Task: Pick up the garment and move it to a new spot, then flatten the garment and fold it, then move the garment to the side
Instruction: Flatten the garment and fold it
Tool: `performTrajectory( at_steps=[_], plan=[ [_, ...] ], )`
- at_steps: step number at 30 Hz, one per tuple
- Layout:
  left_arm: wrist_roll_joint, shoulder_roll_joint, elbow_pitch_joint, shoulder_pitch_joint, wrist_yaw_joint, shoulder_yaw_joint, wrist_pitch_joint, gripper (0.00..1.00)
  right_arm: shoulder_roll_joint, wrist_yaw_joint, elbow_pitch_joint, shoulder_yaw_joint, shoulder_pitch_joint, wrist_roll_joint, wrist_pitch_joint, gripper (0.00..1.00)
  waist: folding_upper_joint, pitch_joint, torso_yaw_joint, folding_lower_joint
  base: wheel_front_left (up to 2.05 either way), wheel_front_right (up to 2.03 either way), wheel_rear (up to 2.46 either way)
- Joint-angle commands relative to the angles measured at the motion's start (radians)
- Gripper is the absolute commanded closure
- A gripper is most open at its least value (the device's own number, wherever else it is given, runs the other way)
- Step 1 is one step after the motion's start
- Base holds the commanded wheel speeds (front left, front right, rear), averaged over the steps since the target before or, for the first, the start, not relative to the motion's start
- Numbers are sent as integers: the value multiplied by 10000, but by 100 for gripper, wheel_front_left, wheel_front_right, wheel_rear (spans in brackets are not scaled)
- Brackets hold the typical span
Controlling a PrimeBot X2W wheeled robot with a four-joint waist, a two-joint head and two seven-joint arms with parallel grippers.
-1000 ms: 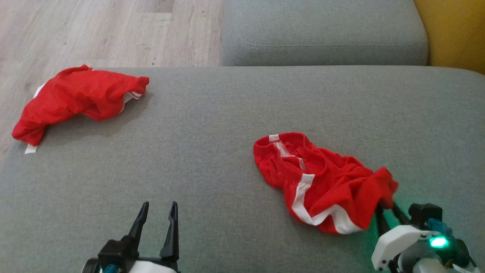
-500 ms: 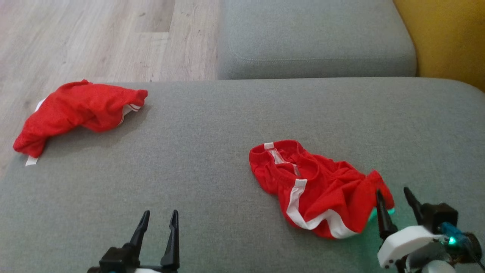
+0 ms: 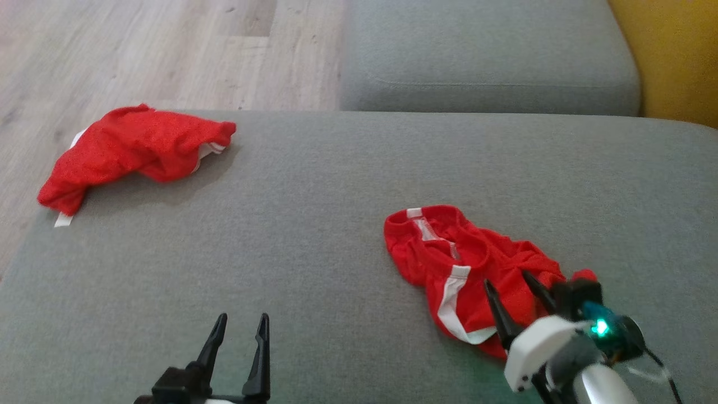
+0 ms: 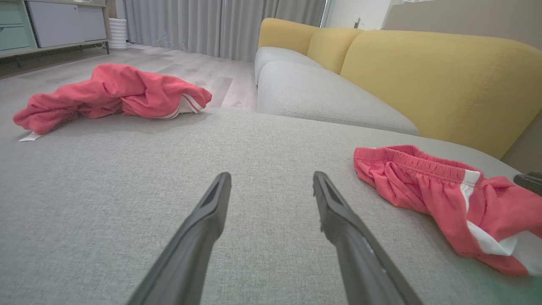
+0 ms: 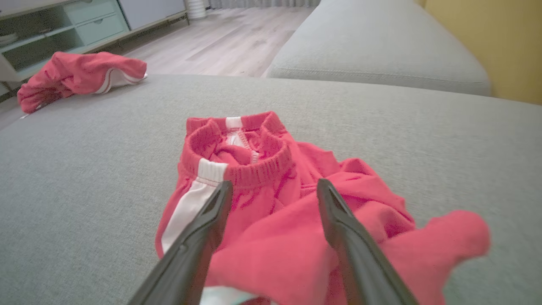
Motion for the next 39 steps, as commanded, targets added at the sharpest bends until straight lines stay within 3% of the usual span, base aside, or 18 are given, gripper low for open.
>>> performTrajectory(
  at_steps=[1, 11, 12, 14, 16, 17, 27, 39],
  plan=[
    [-28, 114, -280, -619, 30, 333, -127, 0, -51, 75, -15, 314, -954, -45, 101, 0, 0, 124, 195, 0, 0, 0, 0],
    [-50, 34, -156, -752, -12, 340, -177, 0, -51, 75, 2183, 973, -2516, -35, 1615, 0, 0, 344, 708, 0, 0, 0, 0],
    [-54, 20, -141, -763, -14, 344, -183, 0, -51, 75, 2351, 1046, -2642, 1, 1755, 9, 0, 353, 732, 0, 0, 0, 0],
    [-58, -3, -110, -781, -24, 351, -194, 0, -51, 75, 2629, 1169, -2870, 71, 1980, 58, 0, 365, 770, 0, 0, 0, 0],
    [-60, -31, -80, -805, -31, 358, -205, 0, -51, 75, 2798, 1227, -3077, 111, 2001, 90, 0, 377, 801, 0, 0, 0, 0],
    [-61, -46, -65, -816, -35, 361, -210, 0, -51, 75, 2840, 1253, -3170, 132, 1945, 100, 0, 379, 814, 0, 0, 0, 0],
    [-55, -131, 67, -882, -103, 371, -246, 0, -51, 75, 2539, 2145, -3938, 612, 1113, 100, 0, 336, 961, 0, 0, 0, 0],
    [4, -209, 185, -1155, -246, 268, -263, 0, -51, 75, 2903, 5529, -5305, 2241, 867, 100, 0, 452, 1949, 0, 0, 0, 0]
  ],
)
